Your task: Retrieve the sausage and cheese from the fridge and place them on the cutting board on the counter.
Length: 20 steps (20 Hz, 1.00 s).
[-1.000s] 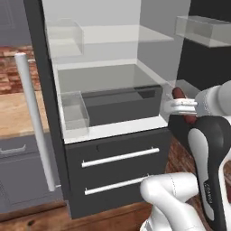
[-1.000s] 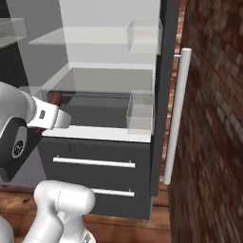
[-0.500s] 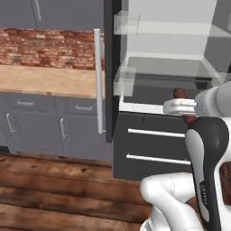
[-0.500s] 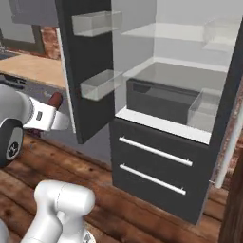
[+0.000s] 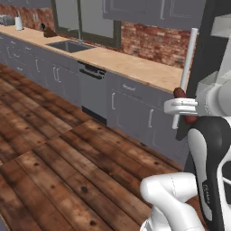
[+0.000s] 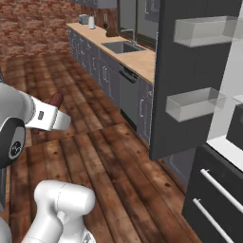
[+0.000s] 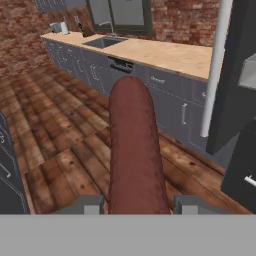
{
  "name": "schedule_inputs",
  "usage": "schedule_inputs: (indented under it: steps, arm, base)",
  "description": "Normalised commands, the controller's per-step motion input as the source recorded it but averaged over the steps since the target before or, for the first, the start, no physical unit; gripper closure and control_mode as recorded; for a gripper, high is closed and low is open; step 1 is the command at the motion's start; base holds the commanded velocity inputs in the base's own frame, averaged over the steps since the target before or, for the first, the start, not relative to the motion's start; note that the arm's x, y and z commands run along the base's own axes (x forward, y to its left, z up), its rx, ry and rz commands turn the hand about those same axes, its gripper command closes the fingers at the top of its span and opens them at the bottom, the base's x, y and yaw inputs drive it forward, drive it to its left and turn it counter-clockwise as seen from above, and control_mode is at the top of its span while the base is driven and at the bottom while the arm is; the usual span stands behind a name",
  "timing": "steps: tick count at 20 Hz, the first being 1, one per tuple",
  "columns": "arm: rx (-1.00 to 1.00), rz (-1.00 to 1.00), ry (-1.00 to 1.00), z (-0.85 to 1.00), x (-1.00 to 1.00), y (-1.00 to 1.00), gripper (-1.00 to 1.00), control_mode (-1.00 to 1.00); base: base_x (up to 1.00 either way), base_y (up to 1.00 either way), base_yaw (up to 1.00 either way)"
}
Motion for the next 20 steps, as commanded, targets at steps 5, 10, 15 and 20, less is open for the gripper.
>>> schedule_inputs:
  steps: [5, 10, 15, 20]
  arm:
    - [0.00, 0.00, 0.00, 0.00, 0.00, 0.00, 1.00, 1.00]
    - [0.00, 0.00, 0.00, 0.00, 0.00, 0.00, 1.00, 1.00]
    - [0.00, 0.00, 0.00, 0.00, 0.00, 0.00, 1.00, 1.00]
    - [0.00, 0.00, 0.00, 0.00, 0.00, 0.00, 1.00, 1.00]
  base:
    - [0.93, 0.73, 0.11]
    - [0.95, 0.48, 0.57]
    - [1.00, 0.04, 0.64]
    - [1.00, -0.10, 0.42]
